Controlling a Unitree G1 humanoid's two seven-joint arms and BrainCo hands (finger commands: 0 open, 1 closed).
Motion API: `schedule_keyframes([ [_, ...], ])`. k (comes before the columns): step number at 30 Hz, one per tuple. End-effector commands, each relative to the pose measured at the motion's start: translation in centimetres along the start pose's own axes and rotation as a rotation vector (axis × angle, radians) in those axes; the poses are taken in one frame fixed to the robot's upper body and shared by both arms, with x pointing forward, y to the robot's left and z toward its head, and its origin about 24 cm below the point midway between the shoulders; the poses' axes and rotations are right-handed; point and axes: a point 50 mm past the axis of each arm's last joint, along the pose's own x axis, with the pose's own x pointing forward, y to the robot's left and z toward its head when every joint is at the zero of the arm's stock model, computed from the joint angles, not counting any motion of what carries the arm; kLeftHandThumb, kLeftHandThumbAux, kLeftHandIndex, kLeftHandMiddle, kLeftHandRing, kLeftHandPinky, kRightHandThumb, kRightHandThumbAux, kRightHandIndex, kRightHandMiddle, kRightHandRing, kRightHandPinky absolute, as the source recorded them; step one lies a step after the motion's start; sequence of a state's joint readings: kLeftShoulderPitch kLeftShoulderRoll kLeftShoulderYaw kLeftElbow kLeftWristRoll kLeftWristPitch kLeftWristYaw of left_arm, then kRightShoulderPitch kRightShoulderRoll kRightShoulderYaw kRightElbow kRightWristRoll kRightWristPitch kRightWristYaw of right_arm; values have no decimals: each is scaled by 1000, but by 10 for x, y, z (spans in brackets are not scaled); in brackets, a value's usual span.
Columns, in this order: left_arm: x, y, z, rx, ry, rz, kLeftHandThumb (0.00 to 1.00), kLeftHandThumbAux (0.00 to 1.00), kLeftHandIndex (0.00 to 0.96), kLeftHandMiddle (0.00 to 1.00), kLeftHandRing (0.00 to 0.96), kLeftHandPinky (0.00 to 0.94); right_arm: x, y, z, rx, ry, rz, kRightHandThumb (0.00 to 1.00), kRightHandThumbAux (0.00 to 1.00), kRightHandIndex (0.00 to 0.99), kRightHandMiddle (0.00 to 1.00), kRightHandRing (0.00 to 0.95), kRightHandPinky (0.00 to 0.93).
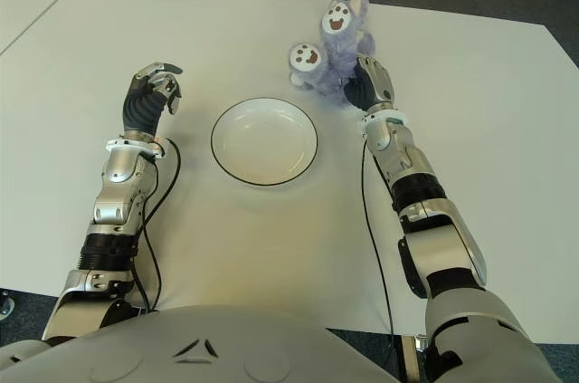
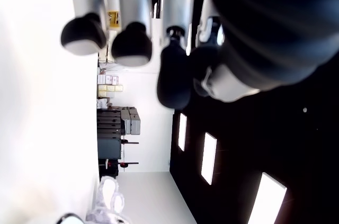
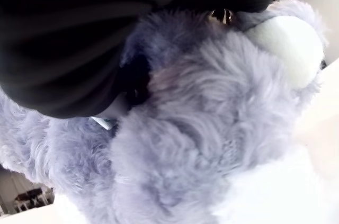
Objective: Put the doll into the plate.
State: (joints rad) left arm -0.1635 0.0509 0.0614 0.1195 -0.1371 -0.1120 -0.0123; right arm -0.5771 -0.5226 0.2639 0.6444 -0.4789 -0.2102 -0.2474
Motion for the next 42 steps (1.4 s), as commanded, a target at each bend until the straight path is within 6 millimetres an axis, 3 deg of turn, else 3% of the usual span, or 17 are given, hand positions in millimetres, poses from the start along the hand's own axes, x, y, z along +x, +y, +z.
schedule_keyframes([
  [1, -20, -1, -31, -31, 131, 40, 712, 704, 444, 845, 851, 855, -15, 6, -1, 71, 77, 28, 954, 659, 381, 506, 523, 871],
  [18, -19, -1, -33, -38, 129, 34, 711, 704, 444, 848, 855, 856, -20, -17, 14, 255, 9, -178, 952, 660, 379, 508, 524, 877],
  [21, -19, -2, -33, -38, 130, 33, 711, 704, 444, 848, 853, 854, -21, -21, 18, 301, -18, -207, 885, 673, 389, 528, 768, 890],
  [24, -20, -2, -33, -36, 132, 32, 711, 704, 444, 847, 852, 853, -22, -25, 22, 331, -53, -236, 863, 677, 393, 535, 848, 895],
  [42, -18, -2, -35, -27, 133, 24, 712, 704, 444, 840, 844, 844, -26, -39, 47, 499, -173, -322, 854, 679, 399, 545, 892, 901],
])
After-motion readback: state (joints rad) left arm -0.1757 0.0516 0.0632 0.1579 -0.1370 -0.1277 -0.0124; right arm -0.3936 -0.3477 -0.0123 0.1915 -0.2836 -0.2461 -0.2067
